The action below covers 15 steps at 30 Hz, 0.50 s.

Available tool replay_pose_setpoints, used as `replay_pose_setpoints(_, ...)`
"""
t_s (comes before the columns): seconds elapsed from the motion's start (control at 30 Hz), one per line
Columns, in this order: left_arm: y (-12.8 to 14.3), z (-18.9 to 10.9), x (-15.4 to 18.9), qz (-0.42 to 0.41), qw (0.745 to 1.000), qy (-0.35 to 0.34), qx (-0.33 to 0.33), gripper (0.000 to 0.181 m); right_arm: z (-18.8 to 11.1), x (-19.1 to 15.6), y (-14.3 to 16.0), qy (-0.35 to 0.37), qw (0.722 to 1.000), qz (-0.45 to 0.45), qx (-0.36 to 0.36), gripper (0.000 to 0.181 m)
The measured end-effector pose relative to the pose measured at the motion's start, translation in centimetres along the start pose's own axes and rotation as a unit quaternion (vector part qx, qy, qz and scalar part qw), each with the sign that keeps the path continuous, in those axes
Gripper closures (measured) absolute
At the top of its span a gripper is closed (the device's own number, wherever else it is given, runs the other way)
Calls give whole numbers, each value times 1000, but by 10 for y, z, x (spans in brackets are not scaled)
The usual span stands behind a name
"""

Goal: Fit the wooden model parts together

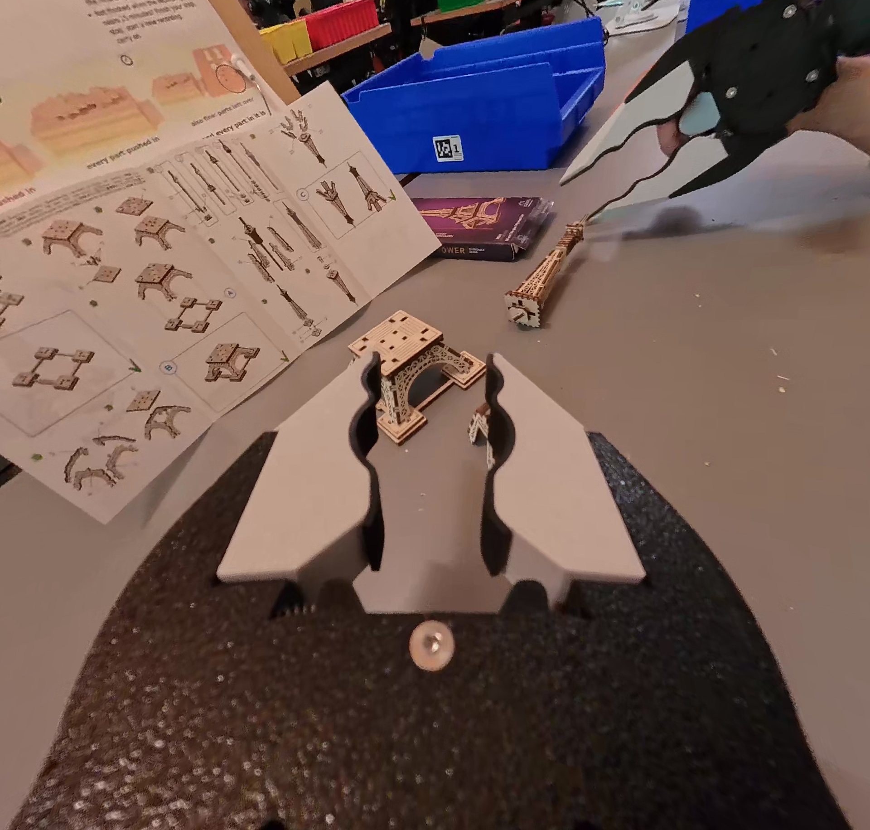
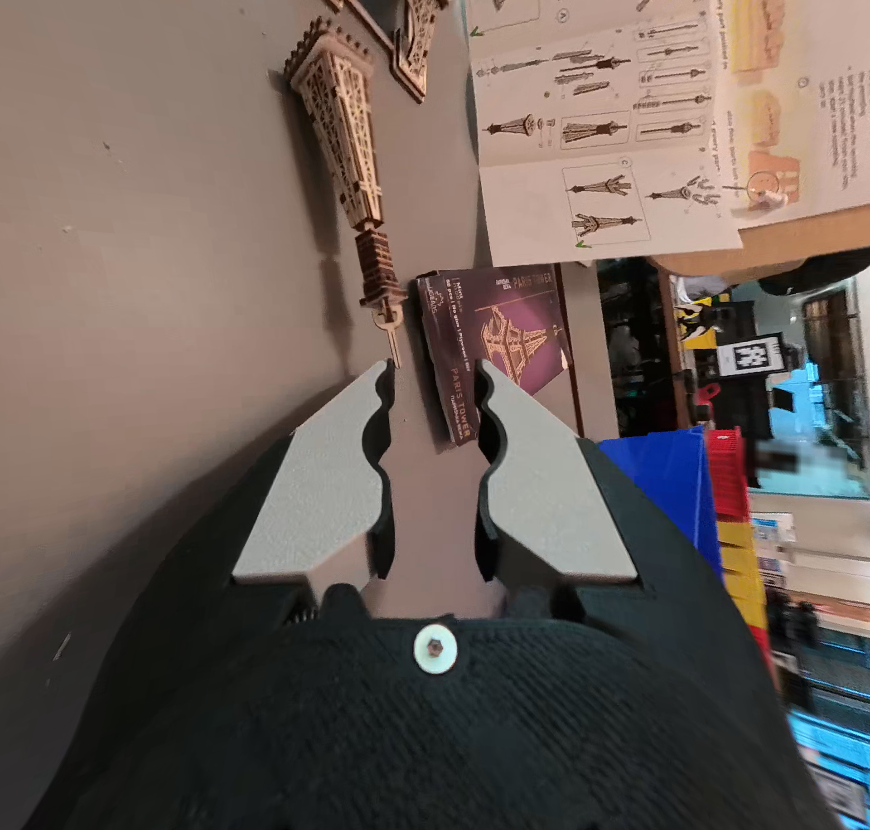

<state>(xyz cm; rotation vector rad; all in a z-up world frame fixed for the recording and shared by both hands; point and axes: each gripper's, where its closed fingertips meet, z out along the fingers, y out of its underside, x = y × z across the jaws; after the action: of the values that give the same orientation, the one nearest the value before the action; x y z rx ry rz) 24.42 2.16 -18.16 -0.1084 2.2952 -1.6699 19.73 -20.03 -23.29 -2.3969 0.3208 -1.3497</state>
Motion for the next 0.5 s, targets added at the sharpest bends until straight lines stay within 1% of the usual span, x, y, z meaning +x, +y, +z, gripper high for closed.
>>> replay_pose_setpoints(0.07, 4, 0, -3, -11, 1000, -3, -2, 139, -9, 6, -2, 2, 999, 36, 29, 143)
replay_pose_setpoints(0.17, 11, 0, -4, -15, 1000, -3, -11, 139, -20, 8, -3, -23, 993, 100, 60, 143)
replay_pose_setpoints(0.23, 15, 1, -2, -13, 1000, 1, -16, 139, -24, 6, -2, -40, 989, 125, 70, 144)
replay_pose_setpoints(0.33, 18, 3, -1, -11, 1000, 2, -24, 139, -22, 2, 6, -45, 991, 117, 50, 145)
replay_pose_setpoints(0.43, 19, 3, 1, -6, 1000, 3, -24, 139, -22, -4, -3, -71, 986, 136, 66, 146)
replay_pose_setpoints(0.5, 19, 3, 0, -6, 1000, 3, -25, 139, -19, -2, -1, -62, 987, 134, 59, 148)
